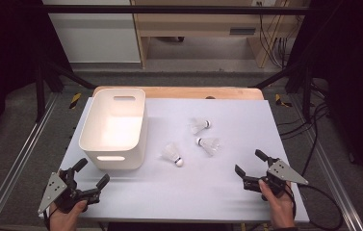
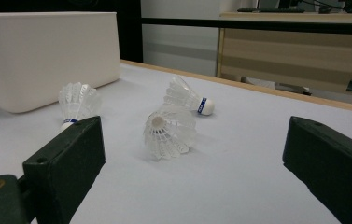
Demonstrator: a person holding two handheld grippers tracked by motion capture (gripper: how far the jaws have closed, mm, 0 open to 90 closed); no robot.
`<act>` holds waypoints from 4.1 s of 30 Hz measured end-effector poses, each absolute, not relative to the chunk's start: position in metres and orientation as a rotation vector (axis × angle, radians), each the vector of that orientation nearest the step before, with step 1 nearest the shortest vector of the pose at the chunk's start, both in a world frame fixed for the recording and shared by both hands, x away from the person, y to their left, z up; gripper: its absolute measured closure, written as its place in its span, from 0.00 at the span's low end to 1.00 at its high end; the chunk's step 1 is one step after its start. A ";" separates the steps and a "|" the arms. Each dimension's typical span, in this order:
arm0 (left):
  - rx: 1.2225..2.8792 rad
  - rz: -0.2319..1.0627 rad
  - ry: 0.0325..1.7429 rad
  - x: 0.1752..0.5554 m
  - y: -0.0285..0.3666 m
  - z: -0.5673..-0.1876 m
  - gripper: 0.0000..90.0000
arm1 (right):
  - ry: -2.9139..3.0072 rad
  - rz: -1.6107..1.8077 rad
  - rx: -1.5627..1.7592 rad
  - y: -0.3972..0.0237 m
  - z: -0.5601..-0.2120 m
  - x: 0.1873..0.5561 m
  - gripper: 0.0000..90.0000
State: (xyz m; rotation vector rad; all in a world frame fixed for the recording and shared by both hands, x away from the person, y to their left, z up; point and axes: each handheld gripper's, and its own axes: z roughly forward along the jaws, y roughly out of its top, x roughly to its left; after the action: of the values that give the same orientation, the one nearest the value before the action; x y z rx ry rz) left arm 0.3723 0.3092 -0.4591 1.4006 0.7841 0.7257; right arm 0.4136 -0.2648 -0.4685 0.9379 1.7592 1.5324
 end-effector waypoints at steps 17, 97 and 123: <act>1.409 0.716 0.797 0.367 0.305 -0.456 0.02 | 1.751 1.521 0.939 -0.266 -0.468 0.413 0.06; 1.931 0.433 1.182 0.436 0.113 -0.464 1.00 | 1.743 1.561 0.960 -0.270 -0.469 0.415 0.06; 1.960 0.541 1.279 0.494 0.082 -0.469 1.00 | 1.732 1.592 0.963 -0.274 -0.468 0.415 0.06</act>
State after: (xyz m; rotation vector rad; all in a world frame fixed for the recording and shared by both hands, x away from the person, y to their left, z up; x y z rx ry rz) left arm 0.4936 0.0819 -0.4691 1.9599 1.2786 0.5410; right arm 0.4146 -0.2738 -0.4679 0.9634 1.7319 1.5915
